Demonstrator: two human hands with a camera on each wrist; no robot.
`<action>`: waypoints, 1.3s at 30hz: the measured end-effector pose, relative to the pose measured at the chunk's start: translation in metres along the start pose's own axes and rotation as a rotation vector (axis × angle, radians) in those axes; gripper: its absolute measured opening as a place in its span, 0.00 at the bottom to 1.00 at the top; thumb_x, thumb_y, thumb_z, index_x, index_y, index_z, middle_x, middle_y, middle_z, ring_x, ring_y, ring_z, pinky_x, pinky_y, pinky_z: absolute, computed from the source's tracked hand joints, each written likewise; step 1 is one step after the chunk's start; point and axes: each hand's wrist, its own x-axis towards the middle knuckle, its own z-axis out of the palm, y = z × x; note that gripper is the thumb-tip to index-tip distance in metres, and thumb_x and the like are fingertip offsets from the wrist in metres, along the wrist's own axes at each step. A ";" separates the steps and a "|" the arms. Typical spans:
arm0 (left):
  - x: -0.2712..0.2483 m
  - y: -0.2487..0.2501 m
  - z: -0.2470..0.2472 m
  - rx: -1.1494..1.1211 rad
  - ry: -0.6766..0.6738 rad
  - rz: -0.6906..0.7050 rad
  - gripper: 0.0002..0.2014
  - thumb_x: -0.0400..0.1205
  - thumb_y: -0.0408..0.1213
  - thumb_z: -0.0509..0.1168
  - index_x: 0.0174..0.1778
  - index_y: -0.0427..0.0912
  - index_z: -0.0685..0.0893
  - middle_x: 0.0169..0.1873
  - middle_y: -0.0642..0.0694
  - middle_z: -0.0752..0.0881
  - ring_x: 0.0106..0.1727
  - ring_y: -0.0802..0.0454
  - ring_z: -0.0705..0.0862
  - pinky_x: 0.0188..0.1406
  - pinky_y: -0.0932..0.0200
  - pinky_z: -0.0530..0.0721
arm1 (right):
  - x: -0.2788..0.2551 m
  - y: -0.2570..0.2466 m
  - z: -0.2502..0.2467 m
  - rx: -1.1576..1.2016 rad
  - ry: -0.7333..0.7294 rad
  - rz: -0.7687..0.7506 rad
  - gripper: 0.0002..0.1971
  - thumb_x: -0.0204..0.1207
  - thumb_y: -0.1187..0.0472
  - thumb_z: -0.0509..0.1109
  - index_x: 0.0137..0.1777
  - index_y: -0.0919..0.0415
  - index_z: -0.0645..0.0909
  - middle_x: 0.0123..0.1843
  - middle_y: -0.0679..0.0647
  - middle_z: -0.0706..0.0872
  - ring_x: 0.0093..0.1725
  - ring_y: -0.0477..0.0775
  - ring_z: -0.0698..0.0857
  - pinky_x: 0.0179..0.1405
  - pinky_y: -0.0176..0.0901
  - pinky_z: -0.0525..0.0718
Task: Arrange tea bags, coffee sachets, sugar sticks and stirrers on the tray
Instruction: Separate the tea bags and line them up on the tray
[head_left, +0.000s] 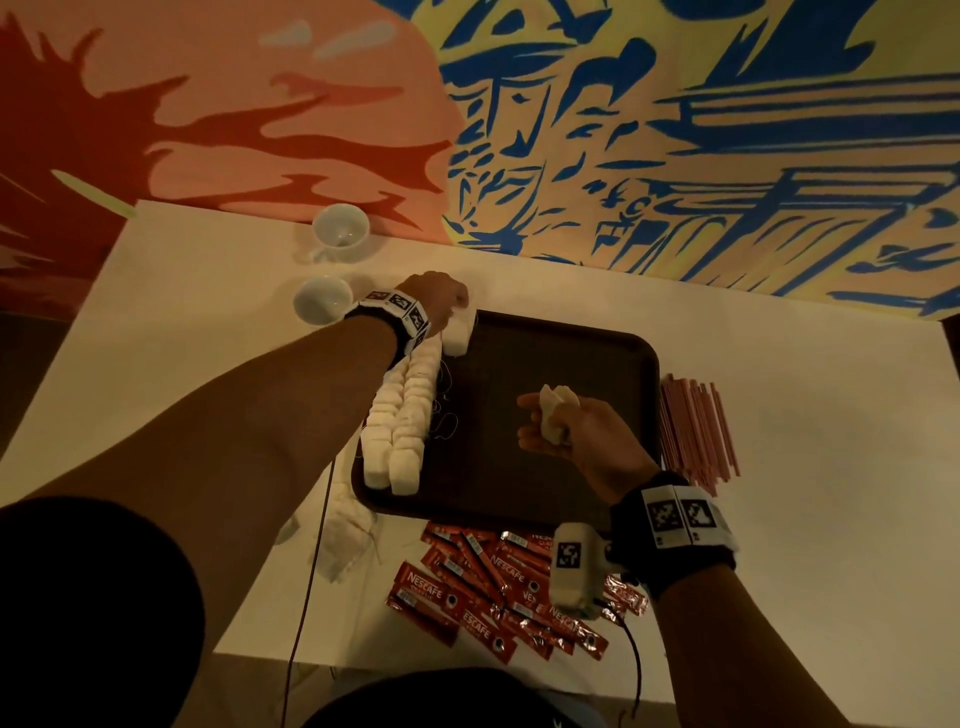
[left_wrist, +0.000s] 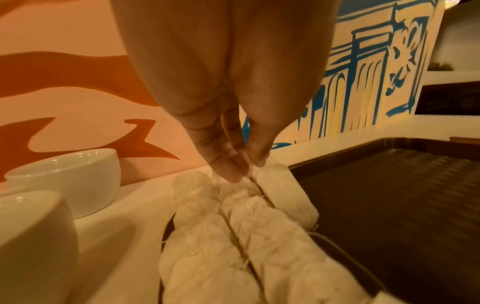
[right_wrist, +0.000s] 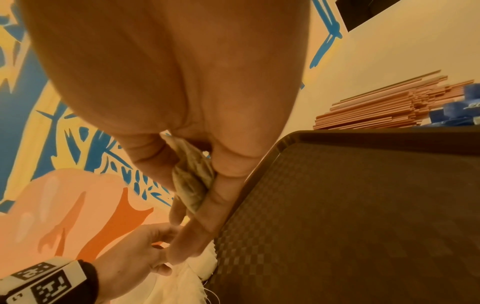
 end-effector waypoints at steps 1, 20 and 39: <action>-0.002 0.002 -0.003 -0.018 0.018 -0.012 0.21 0.83 0.27 0.65 0.71 0.47 0.82 0.68 0.41 0.81 0.67 0.41 0.81 0.66 0.50 0.79 | -0.002 -0.001 -0.001 -0.003 0.002 -0.014 0.16 0.92 0.63 0.53 0.63 0.63 0.84 0.56 0.59 0.81 0.58 0.58 0.87 0.61 0.49 0.89; -0.203 0.098 -0.008 -0.863 0.366 -0.090 0.07 0.84 0.38 0.69 0.53 0.56 0.89 0.51 0.52 0.89 0.45 0.57 0.89 0.39 0.60 0.88 | -0.085 0.011 -0.039 0.181 -0.124 -0.240 0.12 0.85 0.70 0.66 0.67 0.64 0.80 0.59 0.60 0.92 0.59 0.59 0.91 0.56 0.47 0.91; -0.318 0.204 -0.009 -1.020 0.478 -0.026 0.06 0.85 0.37 0.70 0.53 0.39 0.88 0.47 0.45 0.91 0.39 0.60 0.87 0.37 0.62 0.85 | -0.149 0.030 -0.024 0.150 -0.286 -0.304 0.18 0.91 0.56 0.60 0.62 0.68 0.87 0.57 0.64 0.92 0.56 0.59 0.91 0.56 0.51 0.91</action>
